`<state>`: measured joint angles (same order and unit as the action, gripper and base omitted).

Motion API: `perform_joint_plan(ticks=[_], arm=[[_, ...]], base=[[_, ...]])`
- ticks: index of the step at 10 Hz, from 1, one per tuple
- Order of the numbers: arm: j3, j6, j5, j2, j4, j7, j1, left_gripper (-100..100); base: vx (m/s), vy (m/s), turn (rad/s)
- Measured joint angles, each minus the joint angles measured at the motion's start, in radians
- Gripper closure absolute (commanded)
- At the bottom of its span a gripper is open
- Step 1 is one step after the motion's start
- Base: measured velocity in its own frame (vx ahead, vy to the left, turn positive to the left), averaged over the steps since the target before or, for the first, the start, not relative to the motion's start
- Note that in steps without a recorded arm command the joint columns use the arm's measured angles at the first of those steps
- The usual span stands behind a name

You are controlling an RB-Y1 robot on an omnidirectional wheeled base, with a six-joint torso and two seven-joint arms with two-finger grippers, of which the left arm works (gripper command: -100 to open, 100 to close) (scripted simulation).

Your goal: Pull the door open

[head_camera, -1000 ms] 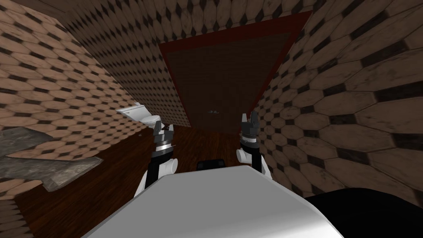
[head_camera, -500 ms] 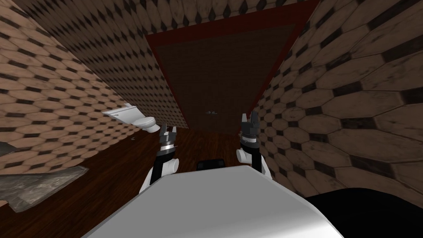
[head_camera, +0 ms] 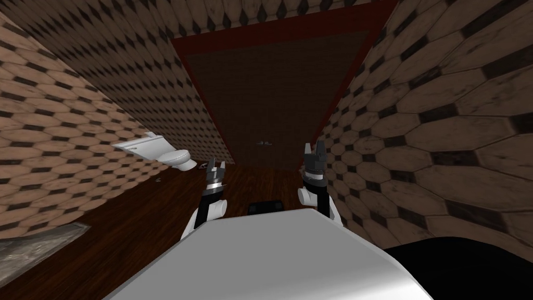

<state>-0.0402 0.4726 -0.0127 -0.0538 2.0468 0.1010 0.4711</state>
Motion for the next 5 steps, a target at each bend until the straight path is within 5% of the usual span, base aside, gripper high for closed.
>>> perform_joint_plan(ticks=[5], arm=[[-0.001, 0.044, -0.008, -0.030, -0.126, 0.014, -0.028, -100]], base=[[0.097, -0.023, -0.076]])
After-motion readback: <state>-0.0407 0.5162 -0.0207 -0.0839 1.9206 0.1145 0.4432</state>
